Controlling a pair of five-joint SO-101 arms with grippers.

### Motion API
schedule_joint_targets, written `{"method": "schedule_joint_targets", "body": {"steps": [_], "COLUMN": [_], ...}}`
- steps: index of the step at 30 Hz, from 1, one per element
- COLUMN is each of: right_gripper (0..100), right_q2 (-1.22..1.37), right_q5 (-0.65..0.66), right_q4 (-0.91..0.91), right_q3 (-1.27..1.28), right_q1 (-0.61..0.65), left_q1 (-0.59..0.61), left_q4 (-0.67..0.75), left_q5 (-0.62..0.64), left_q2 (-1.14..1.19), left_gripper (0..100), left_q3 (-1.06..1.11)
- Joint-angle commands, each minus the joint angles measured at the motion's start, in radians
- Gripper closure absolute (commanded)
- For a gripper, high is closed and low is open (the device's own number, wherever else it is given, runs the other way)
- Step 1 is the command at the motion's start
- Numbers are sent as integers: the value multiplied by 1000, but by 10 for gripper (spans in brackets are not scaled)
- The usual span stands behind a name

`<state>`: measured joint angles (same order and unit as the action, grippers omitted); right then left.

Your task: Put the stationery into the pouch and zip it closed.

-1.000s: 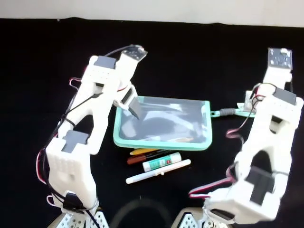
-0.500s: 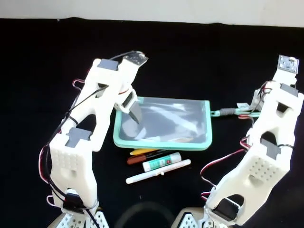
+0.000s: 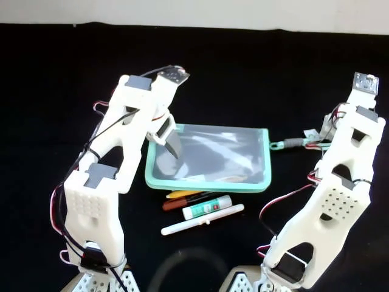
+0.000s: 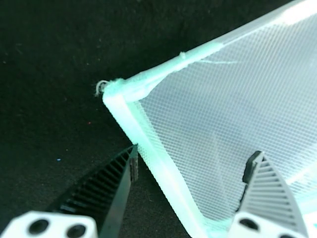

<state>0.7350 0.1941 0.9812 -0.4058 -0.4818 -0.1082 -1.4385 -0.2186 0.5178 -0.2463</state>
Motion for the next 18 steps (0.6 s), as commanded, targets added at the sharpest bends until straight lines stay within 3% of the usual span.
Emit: {"method": "schedule_joint_targets", "body": {"steps": [1, 10, 18], "right_gripper": [764, 764, 777], "right_q2": [-4, 2, 19], "right_q5": [-5, -5, -2], "right_q4": [54, 154, 107], "right_q3": [-53, -73, -50], "right_q1": [-30, -91, -39], "left_q1": [-5, -5, -10], "left_q4": [6, 5, 5], "left_q5": [5, 5, 5], "left_q2": [-4, -2, -2], "left_gripper": [652, 652, 652], "left_q3": [-30, -28, -28]}}
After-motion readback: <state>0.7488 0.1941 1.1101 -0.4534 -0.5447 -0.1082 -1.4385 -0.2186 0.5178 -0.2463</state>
